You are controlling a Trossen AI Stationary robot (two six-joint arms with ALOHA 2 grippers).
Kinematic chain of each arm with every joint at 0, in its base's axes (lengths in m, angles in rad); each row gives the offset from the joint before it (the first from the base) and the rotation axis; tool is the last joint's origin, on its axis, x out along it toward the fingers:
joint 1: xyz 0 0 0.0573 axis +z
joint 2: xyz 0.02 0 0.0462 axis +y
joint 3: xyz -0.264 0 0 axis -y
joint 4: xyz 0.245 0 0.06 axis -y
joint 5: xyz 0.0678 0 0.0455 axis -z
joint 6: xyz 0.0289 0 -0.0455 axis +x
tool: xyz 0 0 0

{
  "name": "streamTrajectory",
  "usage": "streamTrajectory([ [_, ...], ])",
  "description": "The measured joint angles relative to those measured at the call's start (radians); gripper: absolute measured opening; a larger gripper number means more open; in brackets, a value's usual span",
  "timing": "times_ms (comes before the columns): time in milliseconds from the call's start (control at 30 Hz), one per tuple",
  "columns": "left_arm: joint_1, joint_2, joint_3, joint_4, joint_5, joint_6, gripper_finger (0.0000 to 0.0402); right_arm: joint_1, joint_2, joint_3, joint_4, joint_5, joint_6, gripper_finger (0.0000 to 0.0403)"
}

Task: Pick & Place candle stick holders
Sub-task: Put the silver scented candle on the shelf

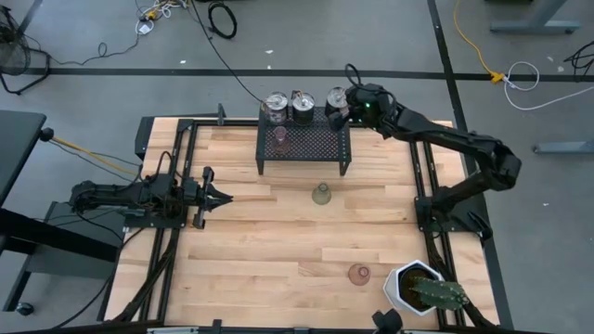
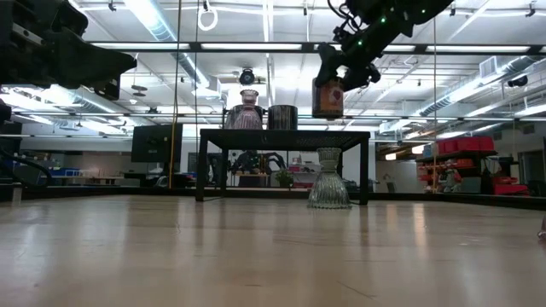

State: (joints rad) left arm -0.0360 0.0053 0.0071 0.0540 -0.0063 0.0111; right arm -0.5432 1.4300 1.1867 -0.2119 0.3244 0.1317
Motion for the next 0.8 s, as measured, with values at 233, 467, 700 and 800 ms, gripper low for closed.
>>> streamTrajectory([
  [233,0.000,0.000,0.000,0.000,0.000,0.000,0.0034,-0.022,0.036,0.000,0.041,-0.003,0.000,0.0366],
  [467,0.000,0.000,0.000,0.000,0.000,0.000,0.0034,-0.026,0.061,0.000,0.050,-0.002,0.000,0.0366],
  [700,0.000,0.000,0.000,0.000,0.000,0.000,0.0034,-0.027,0.092,0.000,0.074,-0.002,0.003,0.0366],
  [800,0.000,0.000,0.000,0.000,0.000,0.000,0.0034,-0.027,0.108,0.000,0.075,-0.002,0.010,0.0366],
])
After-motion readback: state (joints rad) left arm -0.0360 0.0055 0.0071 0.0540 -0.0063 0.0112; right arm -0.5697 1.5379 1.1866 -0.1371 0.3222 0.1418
